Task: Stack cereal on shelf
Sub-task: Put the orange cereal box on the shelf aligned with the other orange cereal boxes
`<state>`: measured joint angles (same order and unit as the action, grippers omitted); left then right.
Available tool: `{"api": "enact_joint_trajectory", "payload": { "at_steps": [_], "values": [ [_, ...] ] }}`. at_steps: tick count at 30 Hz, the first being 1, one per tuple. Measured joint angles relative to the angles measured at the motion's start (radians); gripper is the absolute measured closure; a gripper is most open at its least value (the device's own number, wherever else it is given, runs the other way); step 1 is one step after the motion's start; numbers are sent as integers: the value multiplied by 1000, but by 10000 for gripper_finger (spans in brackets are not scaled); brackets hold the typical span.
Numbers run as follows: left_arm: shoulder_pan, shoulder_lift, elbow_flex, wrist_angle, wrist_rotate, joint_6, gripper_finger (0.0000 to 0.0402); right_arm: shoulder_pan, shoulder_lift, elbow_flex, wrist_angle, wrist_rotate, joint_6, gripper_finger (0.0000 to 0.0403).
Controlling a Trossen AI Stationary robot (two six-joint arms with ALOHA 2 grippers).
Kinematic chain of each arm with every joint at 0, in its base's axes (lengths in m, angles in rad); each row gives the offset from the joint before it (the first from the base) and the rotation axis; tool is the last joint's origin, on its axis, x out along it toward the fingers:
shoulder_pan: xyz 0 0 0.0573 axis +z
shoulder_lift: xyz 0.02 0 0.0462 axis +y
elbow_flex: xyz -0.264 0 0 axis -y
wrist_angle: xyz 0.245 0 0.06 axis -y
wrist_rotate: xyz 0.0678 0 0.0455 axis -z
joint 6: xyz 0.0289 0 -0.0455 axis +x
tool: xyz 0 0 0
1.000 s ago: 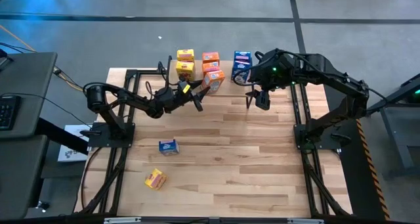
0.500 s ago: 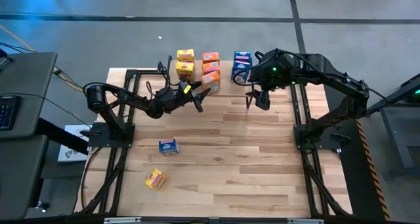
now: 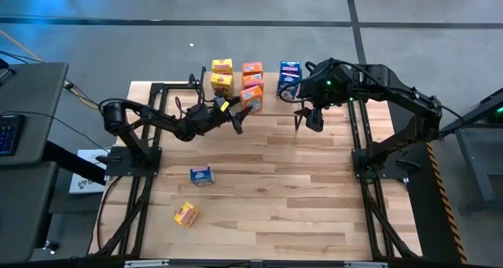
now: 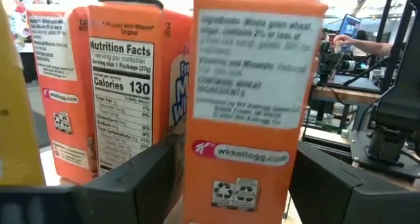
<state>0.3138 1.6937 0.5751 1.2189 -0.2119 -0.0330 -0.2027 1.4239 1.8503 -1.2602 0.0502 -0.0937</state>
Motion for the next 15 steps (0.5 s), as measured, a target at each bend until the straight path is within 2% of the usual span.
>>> {"api": "enact_joint_trajectory", "payload": {
  "at_steps": [15],
  "values": [
    [-14,-25,0,-10,0,19,151,0,0,0,0,-6,0,159]
  ]
}}
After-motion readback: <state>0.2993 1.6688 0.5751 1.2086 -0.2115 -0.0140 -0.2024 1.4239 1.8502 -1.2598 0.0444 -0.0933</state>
